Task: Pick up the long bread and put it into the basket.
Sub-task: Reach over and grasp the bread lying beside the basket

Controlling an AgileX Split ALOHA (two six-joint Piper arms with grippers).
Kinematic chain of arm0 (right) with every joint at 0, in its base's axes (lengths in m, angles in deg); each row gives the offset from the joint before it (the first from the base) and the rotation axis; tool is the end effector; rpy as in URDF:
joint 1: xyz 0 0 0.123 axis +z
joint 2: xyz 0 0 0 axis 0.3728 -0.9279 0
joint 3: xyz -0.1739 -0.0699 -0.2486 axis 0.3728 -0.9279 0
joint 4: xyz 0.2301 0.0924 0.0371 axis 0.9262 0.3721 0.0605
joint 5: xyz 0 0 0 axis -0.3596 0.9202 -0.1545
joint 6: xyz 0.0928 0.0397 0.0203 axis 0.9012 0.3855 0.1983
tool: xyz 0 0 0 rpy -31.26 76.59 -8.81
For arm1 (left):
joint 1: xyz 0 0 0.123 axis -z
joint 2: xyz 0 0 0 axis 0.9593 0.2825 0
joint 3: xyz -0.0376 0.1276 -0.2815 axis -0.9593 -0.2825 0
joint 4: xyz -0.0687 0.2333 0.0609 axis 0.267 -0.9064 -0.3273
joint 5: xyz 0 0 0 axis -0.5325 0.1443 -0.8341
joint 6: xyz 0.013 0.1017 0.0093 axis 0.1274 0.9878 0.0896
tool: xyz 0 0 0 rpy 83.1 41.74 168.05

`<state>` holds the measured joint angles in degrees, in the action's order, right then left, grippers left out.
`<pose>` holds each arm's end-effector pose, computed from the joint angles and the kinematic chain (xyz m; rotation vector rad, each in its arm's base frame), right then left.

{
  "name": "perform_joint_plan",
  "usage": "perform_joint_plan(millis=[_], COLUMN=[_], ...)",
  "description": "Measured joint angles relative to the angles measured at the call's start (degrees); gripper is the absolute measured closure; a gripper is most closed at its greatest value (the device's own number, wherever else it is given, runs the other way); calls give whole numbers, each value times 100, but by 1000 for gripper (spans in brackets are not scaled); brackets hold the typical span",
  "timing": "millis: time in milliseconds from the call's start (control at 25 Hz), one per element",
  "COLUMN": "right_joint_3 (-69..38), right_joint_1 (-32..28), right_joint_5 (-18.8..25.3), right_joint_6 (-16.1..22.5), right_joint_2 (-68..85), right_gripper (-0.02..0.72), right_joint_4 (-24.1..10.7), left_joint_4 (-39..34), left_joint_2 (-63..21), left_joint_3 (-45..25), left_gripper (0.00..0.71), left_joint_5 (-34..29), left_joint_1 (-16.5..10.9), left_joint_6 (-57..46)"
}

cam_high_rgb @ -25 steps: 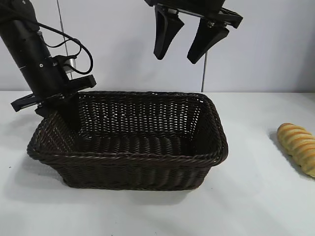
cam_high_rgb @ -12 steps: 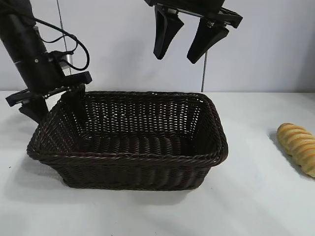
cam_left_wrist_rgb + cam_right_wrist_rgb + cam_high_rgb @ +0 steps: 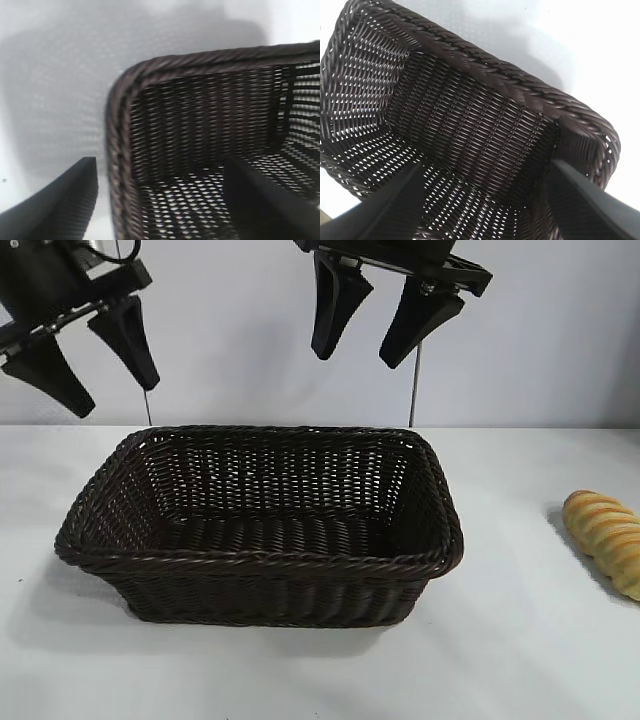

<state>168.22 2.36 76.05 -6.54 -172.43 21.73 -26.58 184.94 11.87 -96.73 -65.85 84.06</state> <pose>0.3928 0.2001 0.3193 -0.6316 2.7156 0.3975 0.4123 -0.1125 0.2764 0.1628 2.8649 -0.8751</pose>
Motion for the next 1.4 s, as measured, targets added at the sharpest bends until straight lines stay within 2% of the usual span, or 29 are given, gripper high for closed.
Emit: perform_joint_plan(millis=[400, 840, 1040, 1160, 1400], right_joint_3=[0, 0, 0, 0, 0], right_joint_1=[0, 0, -126, -396, -1135], right_joint_5=[0, 6, 139, 210, 273], right_joint_6=[0, 17, 90, 163, 176], right_joint_2=[0, 0, 0, 0, 0], right_gripper=[196, 196, 196, 196, 196], right_joint_4=[0, -22, -448, -727, -868], left_joint_4=[183, 216, 216, 216, 222], left_joint_2=[0, 0, 0, 0, 0], left_joint_3=[-456, -462, -462, -462, -462], left_gripper=[195, 195, 195, 195, 195], left_joint_5=[273, 371, 378, 389, 389], left_joint_1=[0, 0, 0, 0, 0], left_joint_6=[13, 13, 13, 13, 13])
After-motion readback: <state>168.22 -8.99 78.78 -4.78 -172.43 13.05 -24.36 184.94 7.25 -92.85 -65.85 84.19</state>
